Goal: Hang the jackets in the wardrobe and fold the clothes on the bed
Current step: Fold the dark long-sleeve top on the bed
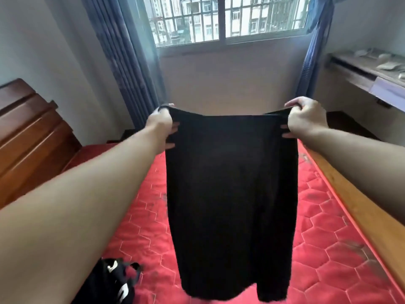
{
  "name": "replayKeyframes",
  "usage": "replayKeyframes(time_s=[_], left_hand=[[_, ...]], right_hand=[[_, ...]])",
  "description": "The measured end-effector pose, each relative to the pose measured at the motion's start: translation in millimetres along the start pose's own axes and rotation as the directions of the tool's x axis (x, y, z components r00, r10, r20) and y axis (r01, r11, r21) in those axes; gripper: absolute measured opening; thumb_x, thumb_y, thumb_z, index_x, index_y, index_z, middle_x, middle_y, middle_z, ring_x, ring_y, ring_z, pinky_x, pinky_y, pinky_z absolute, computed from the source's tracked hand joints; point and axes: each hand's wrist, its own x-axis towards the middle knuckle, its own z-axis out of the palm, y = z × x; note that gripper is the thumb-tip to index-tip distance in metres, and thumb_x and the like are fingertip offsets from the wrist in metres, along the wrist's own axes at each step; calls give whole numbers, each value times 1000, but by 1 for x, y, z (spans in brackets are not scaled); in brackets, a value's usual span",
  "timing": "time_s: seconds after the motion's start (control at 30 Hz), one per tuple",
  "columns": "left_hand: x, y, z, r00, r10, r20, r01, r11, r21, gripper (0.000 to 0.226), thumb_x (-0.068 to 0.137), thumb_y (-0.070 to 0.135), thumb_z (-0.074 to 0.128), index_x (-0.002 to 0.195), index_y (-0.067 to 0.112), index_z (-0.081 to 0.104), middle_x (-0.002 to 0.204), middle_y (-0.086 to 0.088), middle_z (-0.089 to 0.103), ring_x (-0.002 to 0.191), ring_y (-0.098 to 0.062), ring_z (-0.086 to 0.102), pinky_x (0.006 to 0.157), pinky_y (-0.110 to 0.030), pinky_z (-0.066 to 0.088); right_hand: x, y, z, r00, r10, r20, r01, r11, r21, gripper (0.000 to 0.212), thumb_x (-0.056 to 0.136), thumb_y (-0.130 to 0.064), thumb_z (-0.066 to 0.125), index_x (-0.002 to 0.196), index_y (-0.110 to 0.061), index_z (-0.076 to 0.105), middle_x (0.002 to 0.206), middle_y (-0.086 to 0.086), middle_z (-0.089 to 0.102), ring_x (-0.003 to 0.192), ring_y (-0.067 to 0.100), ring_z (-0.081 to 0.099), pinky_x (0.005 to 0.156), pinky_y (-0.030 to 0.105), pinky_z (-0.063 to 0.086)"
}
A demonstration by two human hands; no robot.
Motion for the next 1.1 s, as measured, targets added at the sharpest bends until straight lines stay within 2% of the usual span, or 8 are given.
replayKeyframes(time_s=[0.2,0.3,0.4,0.47,0.53,0.67,0.8,1.1], left_hand=[[22,24,10,977,80,-197,-96,993,-71,37,98,49,29,107,26,55,105,-2,69,89,-14,65,89,-43,46],[21,-14,17,976,27,-214,-41,997,-61,41,100,50,25,111,23,53,104,-4,66,89,-21,64,76,-36,47],[14,-79,20,938,168,-304,-127,981,150,37,103,33,31,108,12,60,101,-7,67,102,-31,61,83,-37,46],[-3,-131,15,920,253,-300,-157,938,310,28,100,23,34,93,13,59,85,-2,61,97,-32,59,77,-33,40],[-20,-188,6,948,241,-209,-128,886,445,25,95,19,35,98,18,60,88,-7,64,91,-34,60,75,-36,44],[-51,-303,-15,996,84,34,-80,649,757,43,88,16,38,127,30,51,106,-17,68,95,-38,61,76,-38,43],[-87,-418,-30,947,-141,290,-241,289,927,64,86,13,37,143,41,31,117,-12,64,105,-35,61,83,-38,44],[-137,-603,-42,823,-414,388,-421,14,907,23,90,18,38,109,19,51,113,-7,63,105,-32,62,77,-36,42]], right_hand=[[20,-23,-5,954,-250,-163,257,966,23,30,87,-15,35,94,-13,64,74,-2,60,63,25,69,48,41,58],[0,7,-4,944,-305,-128,298,952,-71,27,89,-13,39,93,-10,66,82,5,66,75,25,66,71,41,56],[-34,56,-2,953,-296,-62,279,940,-195,22,88,-9,44,90,-10,66,80,10,67,77,29,63,70,27,44],[-64,97,0,962,-269,49,271,911,-311,19,88,-6,47,90,-9,65,81,14,68,76,33,60,66,30,39],[-98,141,4,962,-215,165,265,880,-394,17,86,-5,49,91,-8,66,82,18,69,76,37,61,66,37,43],[-175,235,13,932,57,358,190,765,-615,19,86,-16,53,100,-20,66,93,17,71,88,39,64,70,40,46],[-254,326,30,857,257,448,228,590,-774,24,87,-27,48,110,-32,55,100,7,70,92,31,65,69,35,45],[-393,475,58,655,501,565,414,388,-824,23,87,-31,40,110,-27,44,103,2,65,96,26,65,67,33,40]])
